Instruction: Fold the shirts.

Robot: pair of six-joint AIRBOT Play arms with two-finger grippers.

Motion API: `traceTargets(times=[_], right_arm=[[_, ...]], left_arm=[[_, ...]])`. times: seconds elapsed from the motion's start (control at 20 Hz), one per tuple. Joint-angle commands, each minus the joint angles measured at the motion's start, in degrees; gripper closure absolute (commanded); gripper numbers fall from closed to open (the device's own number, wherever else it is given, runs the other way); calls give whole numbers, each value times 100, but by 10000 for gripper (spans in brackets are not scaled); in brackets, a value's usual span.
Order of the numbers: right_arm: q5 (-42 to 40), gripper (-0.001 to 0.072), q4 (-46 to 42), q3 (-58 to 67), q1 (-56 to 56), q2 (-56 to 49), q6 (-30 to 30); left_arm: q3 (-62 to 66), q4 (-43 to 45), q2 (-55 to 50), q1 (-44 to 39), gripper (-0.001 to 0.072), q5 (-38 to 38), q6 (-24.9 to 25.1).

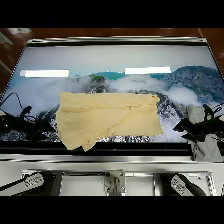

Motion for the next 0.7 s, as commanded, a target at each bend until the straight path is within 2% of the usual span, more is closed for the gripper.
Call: traceTargets(times=[0.0,0.2,0.5,0.55,0.6,0.65], right_arm=[[39,67,874,-323,-133,39,-468],[-13,67,852,-323,-136,39,-470],[-26,67,859,-323,-133,39,-459],[-13,67,857,-323,-133,39,-455],[-11,67,857,-326,-136,39,-455],[-13,67,855,-326,-133,39,-455]], left_arm=[[-822,-404,96,70,14,702,354],[-826,-457,9,-85,17,1202,345],[-826,-544,-387,-1012,17,1572,326],[-826,-544,-457,-1126,61,1615,323],[-824,-546,-483,-1178,349,1661,321],[-824,-590,-479,-1176,605,1683,326]])
